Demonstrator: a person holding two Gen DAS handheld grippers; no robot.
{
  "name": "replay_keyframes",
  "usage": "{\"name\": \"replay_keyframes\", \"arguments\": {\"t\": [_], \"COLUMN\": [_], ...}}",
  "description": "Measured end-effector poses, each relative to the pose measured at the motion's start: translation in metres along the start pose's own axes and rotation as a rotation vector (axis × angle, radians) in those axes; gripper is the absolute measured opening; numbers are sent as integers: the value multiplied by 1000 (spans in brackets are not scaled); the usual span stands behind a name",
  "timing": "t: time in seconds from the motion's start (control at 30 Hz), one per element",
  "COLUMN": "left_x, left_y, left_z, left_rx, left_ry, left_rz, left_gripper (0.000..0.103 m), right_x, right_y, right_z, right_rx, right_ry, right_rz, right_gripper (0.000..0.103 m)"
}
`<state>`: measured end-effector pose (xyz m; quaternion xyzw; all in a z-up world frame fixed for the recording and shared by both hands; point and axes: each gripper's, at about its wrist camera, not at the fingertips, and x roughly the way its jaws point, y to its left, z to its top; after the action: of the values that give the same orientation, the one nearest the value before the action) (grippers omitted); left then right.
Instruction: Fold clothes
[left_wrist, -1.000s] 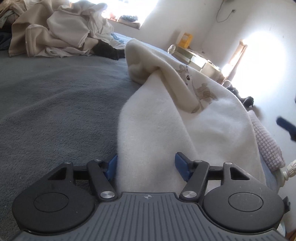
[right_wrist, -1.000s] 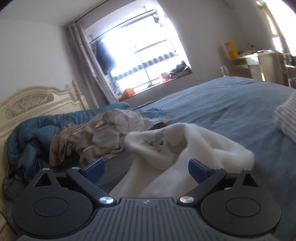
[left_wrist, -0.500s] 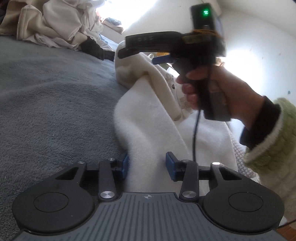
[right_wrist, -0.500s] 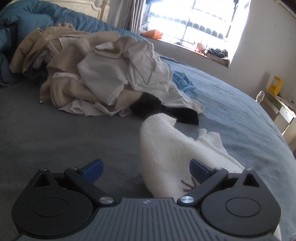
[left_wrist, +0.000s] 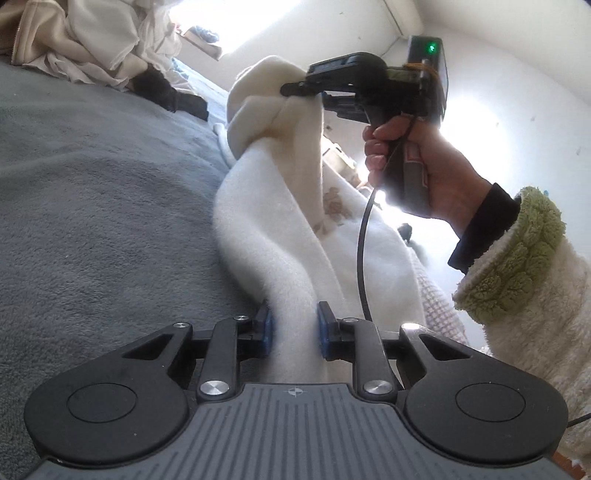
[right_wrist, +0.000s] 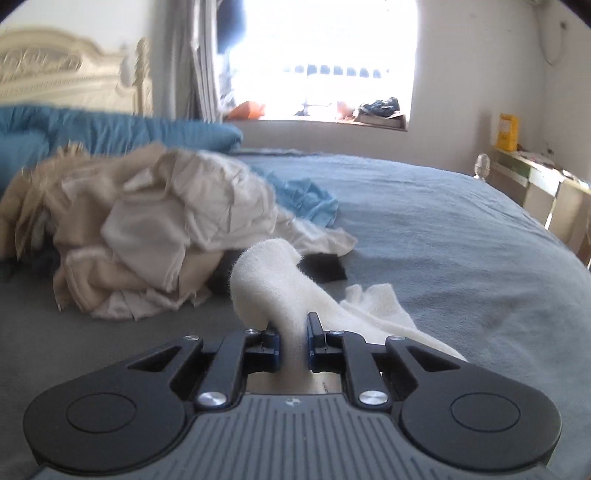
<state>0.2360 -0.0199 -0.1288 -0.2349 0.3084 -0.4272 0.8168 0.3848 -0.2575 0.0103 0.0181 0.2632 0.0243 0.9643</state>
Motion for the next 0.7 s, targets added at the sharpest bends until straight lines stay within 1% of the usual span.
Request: {"name": "replay_keyframes", "arguments": {"t": [0.07,0.2,0.23,0.33,0.4,0.47,0.5,0.6,0.63,0.67,0.7], "left_x": [-3,-3,-1,8,12,17,19,19,19,16,12], "left_y": [-8,-20,-21,-25,-27,-26,-24,-23,-23,-23,-24], "left_z": [-3,-10,-12,-18,-23,-25,-26,-26,-25,-25,-26], "left_rx": [38,87,94,121,132,128,127,139,141,141,142], "left_ry": [-3,20,32,66,84,99,104,99,96,92,88], "left_rz": [-21,-71,-80,-97,-98,-95,-94,-77,-71,-67,-65], "left_gripper": [22,22,22,22,22,22,22,24,25,27,27], "right_x": [-29,-81,-92,-115,-122,-120,-119,-118,-124,-131,-137], "right_y": [-33,-106,-125,-175,-204,-228,-231,-241,-237,-234,-230], "right_z": [3,-23,-36,-79,-112,-143,-150,-173,-168,-163,-157], "right_rx": [136,378,433,594,699,796,825,910,889,867,843], "right_ry": [-71,-161,-171,-173,-142,-66,-38,44,39,34,28], "right_rz": [9,-3,-11,-87,-146,-172,-169,-162,-181,-199,-218], "right_gripper": [14,14,14,14,14,14,14,22,33,41,53]}}
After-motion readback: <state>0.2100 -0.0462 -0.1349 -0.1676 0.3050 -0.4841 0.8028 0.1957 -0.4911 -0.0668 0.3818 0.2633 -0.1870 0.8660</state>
